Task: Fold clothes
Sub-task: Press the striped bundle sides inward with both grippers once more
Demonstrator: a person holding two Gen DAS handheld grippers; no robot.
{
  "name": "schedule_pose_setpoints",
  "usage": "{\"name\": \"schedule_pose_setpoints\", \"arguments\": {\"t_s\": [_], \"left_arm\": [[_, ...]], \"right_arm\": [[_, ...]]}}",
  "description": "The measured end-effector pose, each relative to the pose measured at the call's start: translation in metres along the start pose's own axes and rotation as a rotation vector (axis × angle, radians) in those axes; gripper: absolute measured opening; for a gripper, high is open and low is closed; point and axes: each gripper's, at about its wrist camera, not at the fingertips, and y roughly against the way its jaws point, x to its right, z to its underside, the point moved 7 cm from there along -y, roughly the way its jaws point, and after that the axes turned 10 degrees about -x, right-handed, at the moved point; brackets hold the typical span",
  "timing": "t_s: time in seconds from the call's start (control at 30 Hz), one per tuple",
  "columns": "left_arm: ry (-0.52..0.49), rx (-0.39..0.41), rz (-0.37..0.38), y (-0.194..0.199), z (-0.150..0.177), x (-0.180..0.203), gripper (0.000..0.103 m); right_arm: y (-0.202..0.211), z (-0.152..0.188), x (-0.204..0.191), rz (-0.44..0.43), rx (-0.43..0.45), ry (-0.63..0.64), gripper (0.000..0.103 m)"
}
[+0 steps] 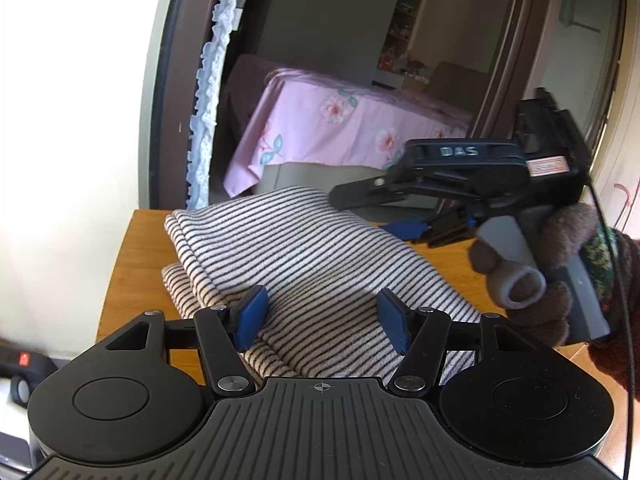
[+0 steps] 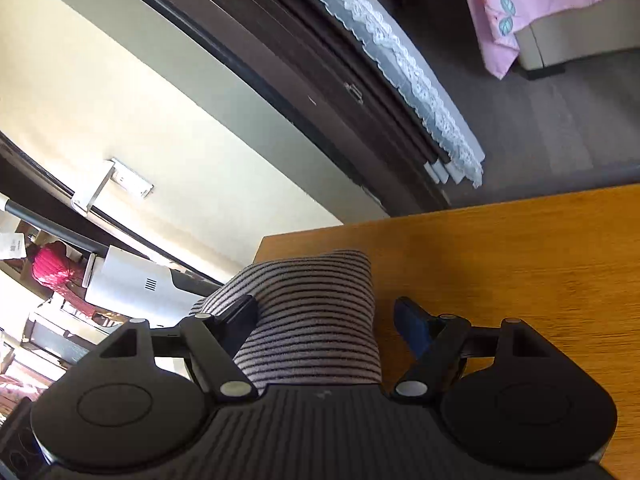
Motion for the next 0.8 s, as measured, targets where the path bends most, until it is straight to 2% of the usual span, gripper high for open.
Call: {"name": "schedule_pose_setpoints", "arguments": {"t_s": [0.07,0.13,0.3,0.33,0.43,0.5,0.53,0.73,0.8], "left_arm": [[0.001,0.001,0.000,0.000,0.000,-0.002,0.066],[0.002,0.002,-0.001,0.001,0.000,-0.005,0.066],[0.006,0.009,0.039,-0.001,0.001,-0.010,0.067],[0.001,0.011,0.036,-0.002,0.001,-0.008,0.067],[-0.010,0.015,0.030,-0.006,0.000,-0.005,0.067],[-0.012,0.014,0.028,-0.006,0.000,-0.005,0.067],[-0.014,0.014,0.027,-0.006,0.000,-0.004,0.067],[-0.022,0.013,0.020,-0.006,0.001,-0.004,0.067],[-0.019,0.013,0.017,-0.005,0.001,-0.005,0.067]], "right_arm": [[0.012,0.003,-0.030,-0.032,0.088,0.167,0.046],[0.025,0.008,-0.053,-0.055,0.144,0.283,0.044],[0.006,0.005,-0.020,0.224,0.093,0.269,0.043],[0.009,0.007,-0.017,0.232,0.106,0.269,0.043],[0.028,0.019,-0.021,0.195,0.150,0.265,0.047],[0.042,0.035,-0.020,0.151,0.145,0.266,0.069],[0.046,0.045,-0.017,0.138,0.131,0.265,0.071],[0.058,0.095,0.005,0.042,0.043,0.175,0.073],[0.061,0.104,0.001,0.037,0.051,0.184,0.060]]}}
